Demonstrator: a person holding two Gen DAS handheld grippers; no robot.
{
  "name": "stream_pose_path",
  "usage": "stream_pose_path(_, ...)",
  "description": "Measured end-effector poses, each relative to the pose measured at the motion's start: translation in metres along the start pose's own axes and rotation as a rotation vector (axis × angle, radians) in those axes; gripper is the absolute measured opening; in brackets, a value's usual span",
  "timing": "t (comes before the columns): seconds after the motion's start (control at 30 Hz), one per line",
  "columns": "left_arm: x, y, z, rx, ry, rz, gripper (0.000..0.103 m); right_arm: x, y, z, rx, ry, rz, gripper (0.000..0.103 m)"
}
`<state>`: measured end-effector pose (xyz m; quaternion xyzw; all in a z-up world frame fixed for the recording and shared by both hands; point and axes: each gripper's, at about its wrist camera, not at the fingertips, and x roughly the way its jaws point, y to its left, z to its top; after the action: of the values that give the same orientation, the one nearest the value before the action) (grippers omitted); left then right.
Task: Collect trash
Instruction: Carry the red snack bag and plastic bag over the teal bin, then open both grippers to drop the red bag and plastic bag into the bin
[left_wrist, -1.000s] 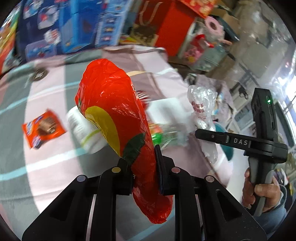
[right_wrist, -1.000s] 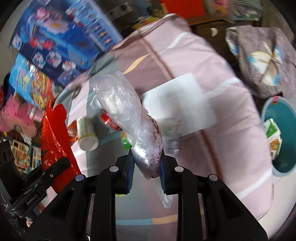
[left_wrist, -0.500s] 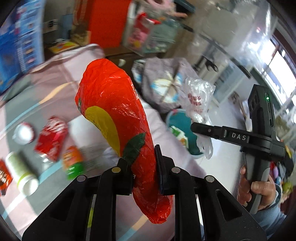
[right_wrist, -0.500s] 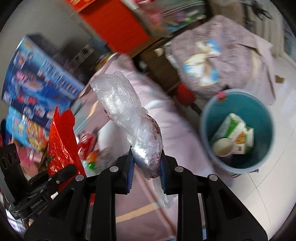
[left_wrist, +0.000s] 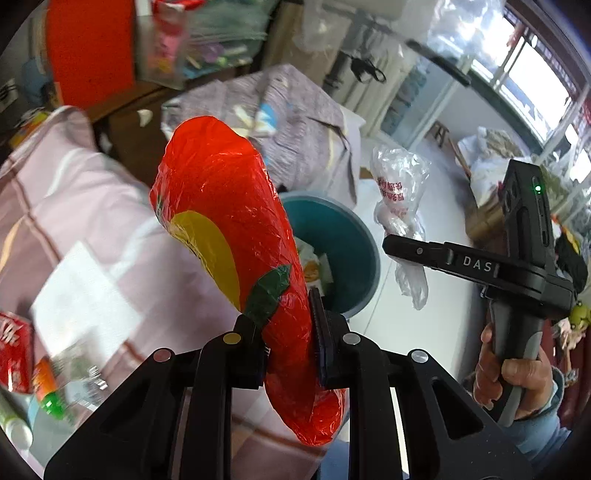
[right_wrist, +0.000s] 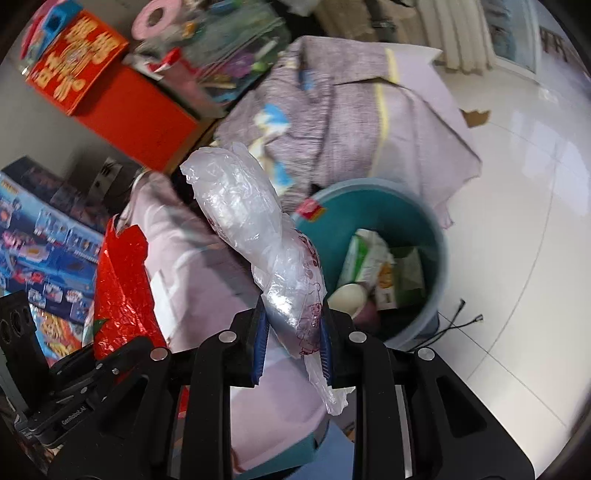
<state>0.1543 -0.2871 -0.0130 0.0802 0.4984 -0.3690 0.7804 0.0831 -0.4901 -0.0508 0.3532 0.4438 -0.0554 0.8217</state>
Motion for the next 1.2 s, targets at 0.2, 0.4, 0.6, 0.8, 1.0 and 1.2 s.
stream_pose_path(0.2,0.046,-0.024,0.020,0.028,0.059,-0.033,0.020,0.000,-0.037,0.009,0.050,0.013,-0.047,0.023)
stream_pose_path(0.4,0.083,-0.034,0.036,0.024,0.103,-0.063,0.021,0.000,-0.055,0.018,0.073,0.025,-0.083,0.023)
stream_pose_path(0.6,0.105,-0.037,0.047,0.024,0.124,-0.060,0.042,0.003,-0.062,0.027,0.088,0.028,-0.100,0.023)
stream_pose_path(0.8,0.100,-0.030,0.048,0.004,0.085,-0.015,0.084,0.012,-0.062,0.033,0.086,0.047,-0.109,0.024)
stream_pose_path(1.0,0.094,-0.014,0.041,-0.052,0.093,-0.016,0.091,0.020,-0.056,0.034,0.078,0.057,-0.107,0.025)
stream_pose_path(1.2,0.079,-0.006,0.032,-0.063,0.066,-0.003,0.094,0.030,-0.042,0.036,0.053,0.076,-0.099,0.025)
